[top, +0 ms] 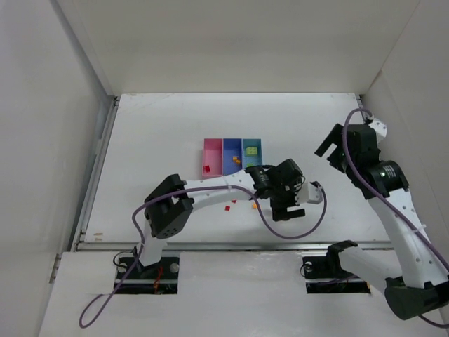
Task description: Sort the legos into containers by color
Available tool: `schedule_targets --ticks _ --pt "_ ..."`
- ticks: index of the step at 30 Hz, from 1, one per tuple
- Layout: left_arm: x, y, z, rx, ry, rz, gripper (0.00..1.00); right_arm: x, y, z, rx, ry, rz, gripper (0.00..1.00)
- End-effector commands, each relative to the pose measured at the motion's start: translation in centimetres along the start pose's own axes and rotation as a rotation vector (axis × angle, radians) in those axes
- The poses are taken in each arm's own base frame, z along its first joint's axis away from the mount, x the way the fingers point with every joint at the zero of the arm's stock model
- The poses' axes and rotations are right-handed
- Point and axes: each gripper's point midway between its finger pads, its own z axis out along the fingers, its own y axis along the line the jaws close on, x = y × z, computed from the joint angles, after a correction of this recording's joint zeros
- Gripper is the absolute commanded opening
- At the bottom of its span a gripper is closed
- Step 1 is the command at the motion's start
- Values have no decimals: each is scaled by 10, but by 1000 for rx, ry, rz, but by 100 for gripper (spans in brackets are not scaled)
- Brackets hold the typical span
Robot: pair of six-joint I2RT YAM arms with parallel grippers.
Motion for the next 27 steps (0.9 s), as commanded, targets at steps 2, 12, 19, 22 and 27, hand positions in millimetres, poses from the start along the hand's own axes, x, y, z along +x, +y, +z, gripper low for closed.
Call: schedule_targets --ticks 2,12,19,22,27 --pt "-19 -1 13 22 -67 -81 73 -50 -20 -38 62 -194 85 100" --pt "26 21 54 -90 88 -172 79 -48 -20 -53 -6 -202 64 100" --pt "46 13 67 -60 152 -219 69 -50 -17 -61 -55 -218 73 100" --pt "51 17 68 -64 161 -239 41 -50 -17 -61 -55 -218 73 100" --pt "57 6 62 -18 193 -243 29 -51 -14 -61 -68 -219 76 100"
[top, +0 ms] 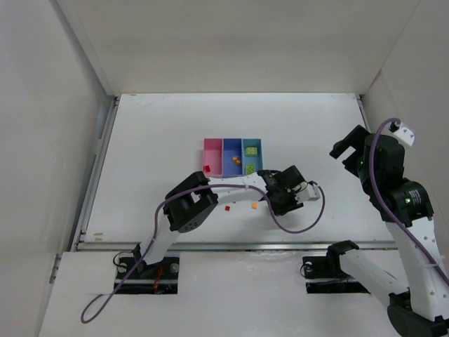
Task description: Sort the legos into containers by color
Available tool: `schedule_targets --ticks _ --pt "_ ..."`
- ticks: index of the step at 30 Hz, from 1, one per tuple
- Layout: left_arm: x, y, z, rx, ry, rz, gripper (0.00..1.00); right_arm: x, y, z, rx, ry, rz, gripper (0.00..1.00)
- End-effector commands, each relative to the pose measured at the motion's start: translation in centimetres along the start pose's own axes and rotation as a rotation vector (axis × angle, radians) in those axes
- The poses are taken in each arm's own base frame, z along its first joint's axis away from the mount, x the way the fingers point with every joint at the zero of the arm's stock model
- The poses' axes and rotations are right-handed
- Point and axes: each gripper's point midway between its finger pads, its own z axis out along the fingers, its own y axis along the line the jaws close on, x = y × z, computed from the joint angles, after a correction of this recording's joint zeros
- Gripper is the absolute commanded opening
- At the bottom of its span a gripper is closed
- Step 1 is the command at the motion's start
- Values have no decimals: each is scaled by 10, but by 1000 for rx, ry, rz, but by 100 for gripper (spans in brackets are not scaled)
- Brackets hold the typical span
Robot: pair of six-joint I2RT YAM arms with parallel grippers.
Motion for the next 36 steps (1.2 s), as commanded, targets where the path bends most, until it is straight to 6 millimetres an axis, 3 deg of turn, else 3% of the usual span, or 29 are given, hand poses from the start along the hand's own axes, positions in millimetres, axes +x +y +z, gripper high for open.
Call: schedule_targets --ticks 1,5,9,11,12,15,19,21,24,27,29,31,32,34,35,36 --pt "13 -8 -5 38 66 -27 32 -4 5 -1 -27 -13 4 100" --pt "15 -5 -14 17 78 -15 54 -7 9 -1 -45 -19 3 100" --pt "24 -4 -16 13 103 13 56 -7 12 -1 -59 -19 7 100" --pt "24 -4 -16 13 103 13 48 -7 11 -1 -59 -19 -2 100" --pt "26 -4 -14 13 103 13 37 -7 11 -1 -59 -19 -2 100" --pt "27 -4 -12 13 103 13 29 -7 11 -1 -59 -19 -2 100" --pt "38 -2 -10 -1 129 19 0 -10 10 -6 -69 -32 -3 100" --pt "38 -2 -10 -1 129 19 0 -10 10 -6 -69 -32 -3 100" --pt "21 0 -22 -7 106 24 0 -13 11 -8 -74 -39 1 100" --pt "-23 3 -55 -11 9 21 0 -12 16 -8 -90 -27 0 100" --pt "-56 7 -88 -23 -75 19 0 -16 17 -10 -96 -34 5 99" --pt "-76 7 -112 -18 -141 14 0 -16 21 -11 -117 -29 8 99" --pt "-82 9 -135 -33 -177 14 0 -16 21 -11 -117 -29 8 99" --pt "-89 5 -159 -43 -221 24 0 -16 24 -11 -132 -28 12 99" --pt "-95 2 -183 -55 -268 34 0 -12 24 -10 -135 -16 -2 99" --pt "-90 3 -191 -60 -273 14 0 -9 25 -5 -127 -5 -9 99"
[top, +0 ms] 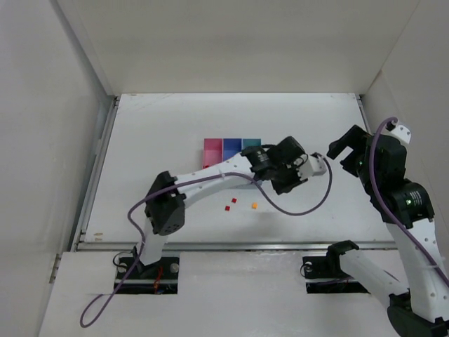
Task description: Sort the legos into containers by color
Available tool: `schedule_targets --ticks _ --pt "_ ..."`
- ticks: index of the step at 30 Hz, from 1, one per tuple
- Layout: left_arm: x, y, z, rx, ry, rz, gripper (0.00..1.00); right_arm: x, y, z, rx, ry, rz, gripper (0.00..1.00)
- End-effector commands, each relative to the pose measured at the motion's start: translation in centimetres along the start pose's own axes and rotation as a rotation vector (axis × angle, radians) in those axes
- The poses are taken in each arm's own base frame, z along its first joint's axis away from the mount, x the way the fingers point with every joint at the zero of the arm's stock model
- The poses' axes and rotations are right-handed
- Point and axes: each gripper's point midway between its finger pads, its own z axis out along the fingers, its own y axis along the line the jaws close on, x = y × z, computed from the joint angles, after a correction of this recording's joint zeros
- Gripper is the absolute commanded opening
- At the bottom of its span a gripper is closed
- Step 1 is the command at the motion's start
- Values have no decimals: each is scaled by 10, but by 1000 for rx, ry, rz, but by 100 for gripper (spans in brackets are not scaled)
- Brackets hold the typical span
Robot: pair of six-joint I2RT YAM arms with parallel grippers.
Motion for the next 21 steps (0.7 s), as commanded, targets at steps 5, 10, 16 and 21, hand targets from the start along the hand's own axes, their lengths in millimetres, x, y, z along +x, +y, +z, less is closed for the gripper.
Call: schedule_targets --ticks 5,10,16,21 --pt "-11 55 -139 -201 -202 -168 0 -11 26 6 -86 -2 -3 99" --pt "53 162 -193 -531 -232 -388 0 -5 39 14 -138 25 -1 98" --pt "112 217 -178 -624 -204 -603 0 21 45 33 -139 118 -32 96" --pt "146 235 -148 -630 -179 -675 0 25 45 34 -135 126 -40 96"
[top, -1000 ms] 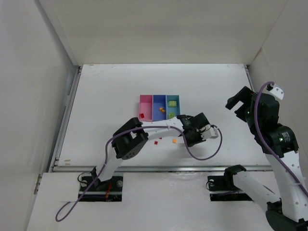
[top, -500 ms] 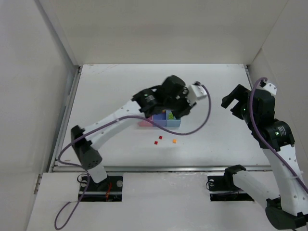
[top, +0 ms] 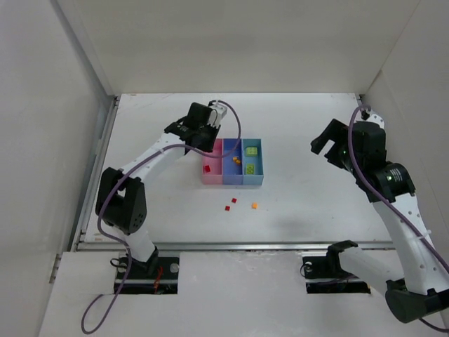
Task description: Sort the legos into containers by color
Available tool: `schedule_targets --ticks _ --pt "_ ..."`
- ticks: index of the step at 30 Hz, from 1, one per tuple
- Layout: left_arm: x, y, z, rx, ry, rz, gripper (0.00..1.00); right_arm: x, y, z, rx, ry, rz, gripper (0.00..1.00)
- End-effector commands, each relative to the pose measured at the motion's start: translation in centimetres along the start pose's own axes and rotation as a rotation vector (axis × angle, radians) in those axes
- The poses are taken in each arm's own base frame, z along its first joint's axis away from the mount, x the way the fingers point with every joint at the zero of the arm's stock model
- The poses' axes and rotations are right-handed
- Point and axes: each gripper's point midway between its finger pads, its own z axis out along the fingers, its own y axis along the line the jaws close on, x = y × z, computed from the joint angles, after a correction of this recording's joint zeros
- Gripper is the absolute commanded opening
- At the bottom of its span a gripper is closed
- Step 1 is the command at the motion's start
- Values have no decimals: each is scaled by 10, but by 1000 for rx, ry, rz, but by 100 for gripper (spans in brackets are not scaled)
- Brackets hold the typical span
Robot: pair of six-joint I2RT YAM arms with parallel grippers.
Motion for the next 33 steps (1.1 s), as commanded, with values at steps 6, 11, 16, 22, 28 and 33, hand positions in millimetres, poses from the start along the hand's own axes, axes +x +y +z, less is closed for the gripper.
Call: schedule_targets --ticks 6,11,16,22,28,33 --pt "10 1 33 -8 19 -64 9 7 2 -5 -43 -9 1 96" --pt "13 -3 38 10 25 -74 32 22 1 1 -52 31 -11 100" --pt "13 5 36 -42 29 -93 47 25 1 0 -53 44 -18 100" --pt "16 -2 29 0 27 -94 58 22 7 -1 -68 40 -31 100" --pt "14 -2 27 1 27 -94 63 17 14 -6 -82 32 -48 100" --pt "-23 -3 -1 12 -70 -93 63 24 21 -9 -107 57 -95 100"
